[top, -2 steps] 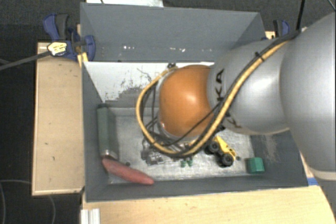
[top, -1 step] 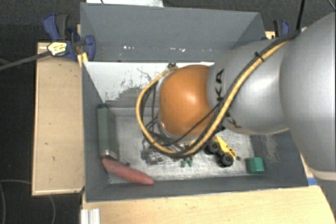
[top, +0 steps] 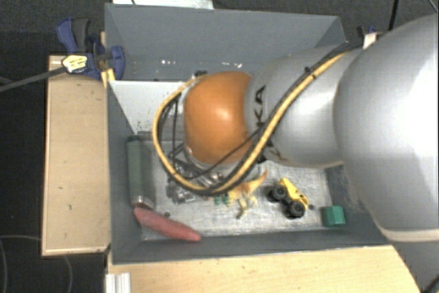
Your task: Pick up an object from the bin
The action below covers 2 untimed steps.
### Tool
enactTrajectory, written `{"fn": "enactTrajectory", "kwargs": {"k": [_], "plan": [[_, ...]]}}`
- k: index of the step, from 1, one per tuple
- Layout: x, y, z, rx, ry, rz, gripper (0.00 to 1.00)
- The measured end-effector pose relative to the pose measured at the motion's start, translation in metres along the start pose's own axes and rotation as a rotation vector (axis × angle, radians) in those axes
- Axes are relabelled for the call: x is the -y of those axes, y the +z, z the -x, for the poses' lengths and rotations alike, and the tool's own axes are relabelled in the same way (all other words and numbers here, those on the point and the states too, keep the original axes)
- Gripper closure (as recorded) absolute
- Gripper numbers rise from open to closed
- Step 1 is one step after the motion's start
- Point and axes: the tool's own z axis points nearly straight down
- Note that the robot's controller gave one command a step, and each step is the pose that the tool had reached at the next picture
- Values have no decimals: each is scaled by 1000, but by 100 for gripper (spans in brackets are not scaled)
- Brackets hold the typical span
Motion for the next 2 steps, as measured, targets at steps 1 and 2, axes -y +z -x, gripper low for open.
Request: {"fn": "enactTrajectory", "kwargs": {"k": [1, 2], "plan": [[32, -4, 10, -1, 24, 0, 0], [31, -4, 10, 0, 25, 0, 0]]}}
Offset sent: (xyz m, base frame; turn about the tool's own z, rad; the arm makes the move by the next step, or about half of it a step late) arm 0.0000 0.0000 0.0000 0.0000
